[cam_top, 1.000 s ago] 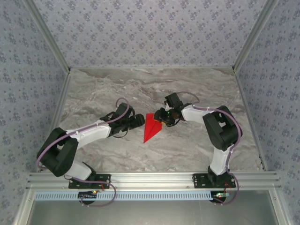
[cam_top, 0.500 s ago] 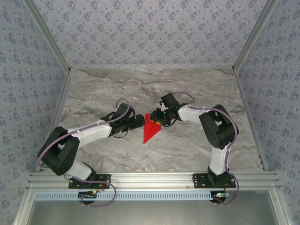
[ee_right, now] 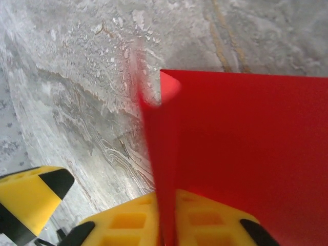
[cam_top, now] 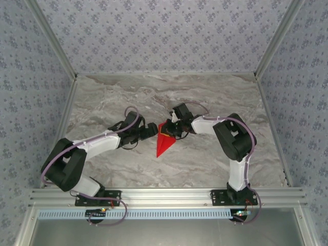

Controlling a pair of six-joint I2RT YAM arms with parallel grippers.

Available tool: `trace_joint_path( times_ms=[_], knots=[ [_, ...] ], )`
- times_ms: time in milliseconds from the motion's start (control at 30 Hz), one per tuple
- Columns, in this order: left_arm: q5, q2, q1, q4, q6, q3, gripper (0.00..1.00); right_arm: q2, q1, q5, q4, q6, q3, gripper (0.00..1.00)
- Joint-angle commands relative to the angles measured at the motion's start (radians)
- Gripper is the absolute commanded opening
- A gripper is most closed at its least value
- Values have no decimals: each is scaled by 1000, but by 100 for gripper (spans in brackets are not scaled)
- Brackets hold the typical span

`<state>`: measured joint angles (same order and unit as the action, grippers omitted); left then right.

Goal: Fold a paper plane with a square sheet of paper (pick it up from the middle)

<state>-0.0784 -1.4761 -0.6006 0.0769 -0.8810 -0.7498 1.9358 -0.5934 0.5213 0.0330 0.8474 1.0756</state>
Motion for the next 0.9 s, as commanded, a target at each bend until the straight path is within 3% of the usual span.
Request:
trace_joint_path(
  times_ms=[0,233,433,633,800,867],
  knots=[
    [-65,48,24,-19,-8,24,99,-8,13,15,52,-2,-17,3],
    [-259,127,60,-141,-61,65,99,-131,121,163,252,54,-49,0],
    [-443,134,64,-404,-203,101,99,-147,193,319,465,258,-30,0],
    [-506,87,66,-589,-299,95,98,-139,190,378,594,414,-7,1],
    [-545,11,75,-812,-395,100,88,-133,184,407,624,473,-6,2],
    [-553,-7,80,-869,-409,101,78,-128,184,422,639,495,-9,2]
  ],
)
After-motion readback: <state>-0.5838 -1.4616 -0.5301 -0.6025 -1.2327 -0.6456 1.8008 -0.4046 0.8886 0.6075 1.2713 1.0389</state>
